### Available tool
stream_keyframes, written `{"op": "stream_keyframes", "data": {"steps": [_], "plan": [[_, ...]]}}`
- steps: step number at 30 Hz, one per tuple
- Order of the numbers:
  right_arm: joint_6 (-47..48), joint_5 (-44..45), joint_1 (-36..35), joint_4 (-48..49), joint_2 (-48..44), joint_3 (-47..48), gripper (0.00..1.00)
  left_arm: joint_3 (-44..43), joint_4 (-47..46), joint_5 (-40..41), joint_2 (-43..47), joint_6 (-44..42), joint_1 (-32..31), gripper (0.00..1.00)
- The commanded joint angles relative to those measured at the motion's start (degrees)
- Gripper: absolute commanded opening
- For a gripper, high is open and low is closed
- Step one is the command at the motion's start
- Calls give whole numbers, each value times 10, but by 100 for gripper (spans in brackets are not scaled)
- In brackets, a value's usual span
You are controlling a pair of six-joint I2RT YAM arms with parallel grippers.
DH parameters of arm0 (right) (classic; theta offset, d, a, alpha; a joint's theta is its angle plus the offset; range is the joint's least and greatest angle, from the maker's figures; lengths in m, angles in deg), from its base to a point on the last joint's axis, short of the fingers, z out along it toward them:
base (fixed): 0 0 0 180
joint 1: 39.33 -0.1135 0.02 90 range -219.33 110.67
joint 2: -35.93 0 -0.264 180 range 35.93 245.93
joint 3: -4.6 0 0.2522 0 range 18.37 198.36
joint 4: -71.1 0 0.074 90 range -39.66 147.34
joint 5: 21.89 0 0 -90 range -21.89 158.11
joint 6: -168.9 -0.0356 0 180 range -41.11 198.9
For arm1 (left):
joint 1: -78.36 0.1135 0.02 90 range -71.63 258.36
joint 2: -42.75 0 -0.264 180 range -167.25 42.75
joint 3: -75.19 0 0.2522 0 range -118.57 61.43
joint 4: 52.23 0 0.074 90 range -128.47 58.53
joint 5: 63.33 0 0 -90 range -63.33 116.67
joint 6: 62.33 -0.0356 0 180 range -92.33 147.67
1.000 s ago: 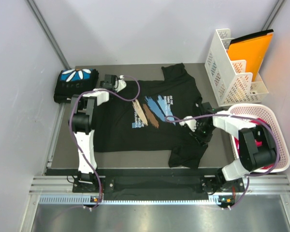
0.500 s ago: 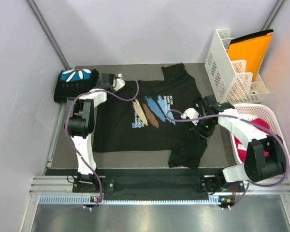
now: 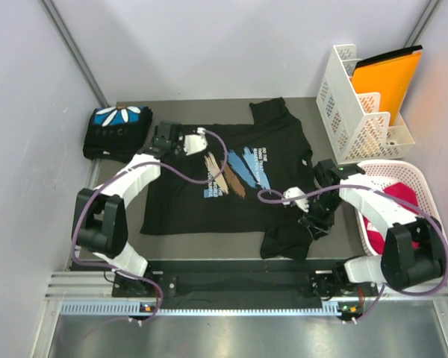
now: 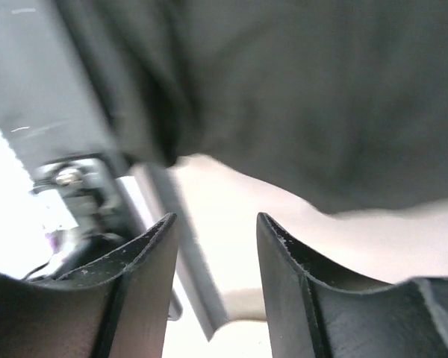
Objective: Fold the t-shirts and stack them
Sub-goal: Flatten the tshirt out
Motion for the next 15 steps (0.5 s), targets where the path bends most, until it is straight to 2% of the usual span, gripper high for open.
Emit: {"op": "stream_keyframes", "data": {"steps": [1,7,15], "plan": [[88,-121,10,-114,41,19,45,31,25,13,30,-30,-20,10],[151,-143,14,-161,80,30,44,38,33,28,40,-26,-44,10],[165,-142,14,-132,117,19,44,18,38,40,32,-49,-51,10]]}}
